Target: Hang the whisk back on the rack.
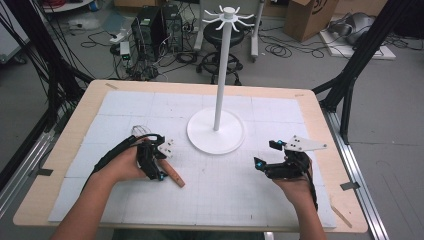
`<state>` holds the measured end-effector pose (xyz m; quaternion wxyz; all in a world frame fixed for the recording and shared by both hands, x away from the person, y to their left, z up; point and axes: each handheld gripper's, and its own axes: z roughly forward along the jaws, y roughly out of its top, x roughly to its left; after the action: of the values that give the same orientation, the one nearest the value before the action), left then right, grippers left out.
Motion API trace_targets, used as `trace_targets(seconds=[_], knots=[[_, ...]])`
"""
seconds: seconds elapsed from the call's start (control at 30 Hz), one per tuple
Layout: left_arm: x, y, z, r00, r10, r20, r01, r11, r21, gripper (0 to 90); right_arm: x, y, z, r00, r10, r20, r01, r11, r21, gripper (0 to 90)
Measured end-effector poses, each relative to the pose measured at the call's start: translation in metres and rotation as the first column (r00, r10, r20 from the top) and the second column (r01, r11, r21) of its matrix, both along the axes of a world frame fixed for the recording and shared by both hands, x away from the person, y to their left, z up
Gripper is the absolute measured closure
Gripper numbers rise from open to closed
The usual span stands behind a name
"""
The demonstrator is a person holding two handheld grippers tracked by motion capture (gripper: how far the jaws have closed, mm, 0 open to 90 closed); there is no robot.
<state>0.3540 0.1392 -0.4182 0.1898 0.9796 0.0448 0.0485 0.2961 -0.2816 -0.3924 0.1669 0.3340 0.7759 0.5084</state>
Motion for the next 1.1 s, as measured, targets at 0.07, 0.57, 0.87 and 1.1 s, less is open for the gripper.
trace_targets(seconds=[0.07,0.57,0.87,1.1], knots=[[-0.001,0.001,0.001,0.9997,-0.007,-0.023,0.007,1.0000,-0.006,40.8,0.000,0.000,0.000,1.0000,0.001,0.001,-0.001,1.000,-0.002,12.3],[-0.008,-0.007,0.003,0.9997,-0.024,-0.003,0.024,0.9997,0.010,49.8,0.000,0.003,-0.001,1.0000,0.006,-0.002,-0.006,1.000,-0.006,12.3],[-0.011,-0.010,0.003,0.9979,-0.061,-0.020,0.062,0.9980,0.012,63.8,0.001,0.005,-0.002,0.9999,0.011,-0.003,-0.011,1.000,-0.014,12.3],[-0.014,-0.011,0.007,0.9986,-0.038,-0.037,0.038,0.9992,-0.011,69.3,0.000,0.004,-0.001,1.0000,0.009,-0.003,-0.009,1.000,-0.011,12.3]])
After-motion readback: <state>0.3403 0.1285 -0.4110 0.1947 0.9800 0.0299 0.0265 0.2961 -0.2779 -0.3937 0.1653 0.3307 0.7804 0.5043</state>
